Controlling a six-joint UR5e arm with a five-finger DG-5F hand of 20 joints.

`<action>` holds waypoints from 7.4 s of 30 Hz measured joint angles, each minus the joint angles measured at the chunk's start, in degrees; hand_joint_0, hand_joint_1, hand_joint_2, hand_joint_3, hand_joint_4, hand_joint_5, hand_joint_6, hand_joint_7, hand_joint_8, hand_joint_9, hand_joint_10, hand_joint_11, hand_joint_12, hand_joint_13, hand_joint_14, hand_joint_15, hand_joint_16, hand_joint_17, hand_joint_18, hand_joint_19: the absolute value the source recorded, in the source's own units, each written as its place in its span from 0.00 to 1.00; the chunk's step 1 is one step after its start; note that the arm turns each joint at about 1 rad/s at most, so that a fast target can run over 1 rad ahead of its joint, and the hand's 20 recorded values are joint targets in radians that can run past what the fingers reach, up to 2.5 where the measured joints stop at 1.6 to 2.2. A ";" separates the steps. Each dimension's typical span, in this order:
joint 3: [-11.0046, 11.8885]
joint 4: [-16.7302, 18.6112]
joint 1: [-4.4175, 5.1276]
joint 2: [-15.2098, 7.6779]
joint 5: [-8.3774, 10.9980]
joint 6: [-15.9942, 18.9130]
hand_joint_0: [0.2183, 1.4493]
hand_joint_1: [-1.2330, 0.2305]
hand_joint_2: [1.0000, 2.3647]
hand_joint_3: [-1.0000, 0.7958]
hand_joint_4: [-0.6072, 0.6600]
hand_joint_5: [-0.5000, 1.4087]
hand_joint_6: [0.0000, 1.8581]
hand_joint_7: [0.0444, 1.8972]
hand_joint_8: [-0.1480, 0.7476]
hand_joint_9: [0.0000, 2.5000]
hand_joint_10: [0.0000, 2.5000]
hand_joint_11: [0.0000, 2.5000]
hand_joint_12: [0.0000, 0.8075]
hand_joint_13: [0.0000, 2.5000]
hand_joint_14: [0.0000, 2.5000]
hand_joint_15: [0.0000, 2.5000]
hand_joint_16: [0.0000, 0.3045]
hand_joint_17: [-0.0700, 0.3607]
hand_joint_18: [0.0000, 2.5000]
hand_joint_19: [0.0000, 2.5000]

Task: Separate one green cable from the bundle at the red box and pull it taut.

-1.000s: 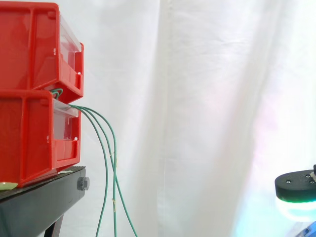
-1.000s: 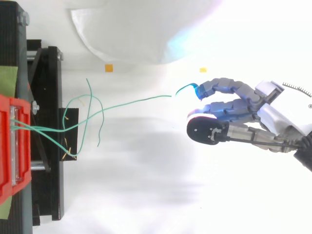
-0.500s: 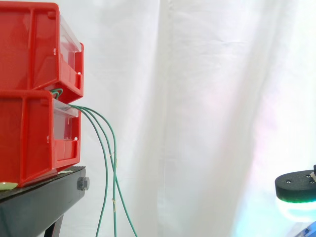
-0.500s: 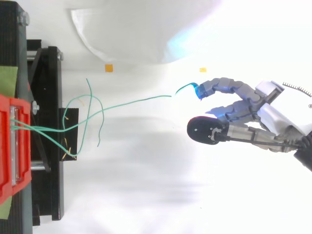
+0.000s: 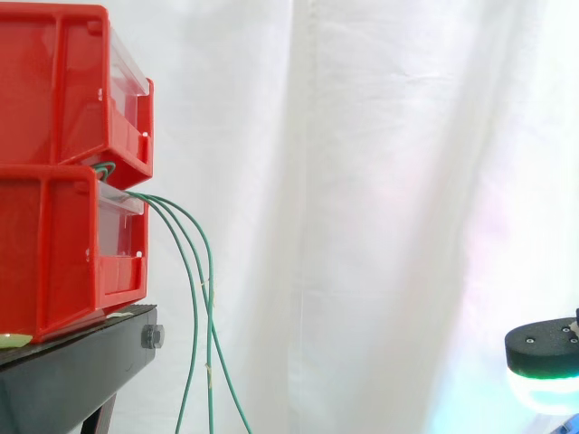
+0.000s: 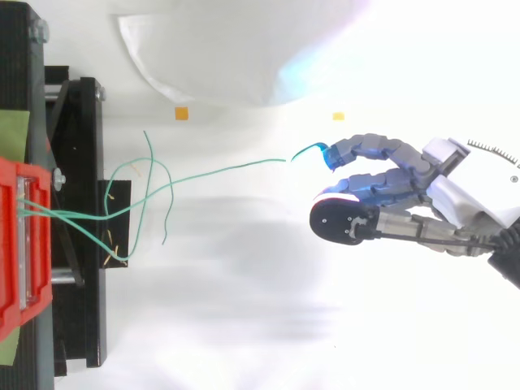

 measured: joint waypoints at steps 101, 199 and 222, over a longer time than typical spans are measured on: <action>-2.36 0.41 0.60 0.00 -6.02 4.72 0.28 0.40 0.00 0.28 0.58 0.16 0.27 0.34 0.34 0.32 0.01 0.25 0.44 0.36 0.01 0.22 0.10 0.33 0.12 0.27; 1.17 -3.67 0.05 0.02 -6.22 4.23 0.20 0.48 0.00 0.28 0.59 0.16 0.27 0.37 0.45 0.21 0.00 0.19 0.36 0.13 0.01 0.15 0.16 0.41 0.10 0.27; 1.19 -4.51 -0.58 0.00 -5.89 3.90 0.24 0.44 0.00 0.28 0.63 0.18 0.27 0.38 0.48 0.35 0.01 0.30 0.40 0.26 0.01 0.24 0.15 0.39 0.25 0.34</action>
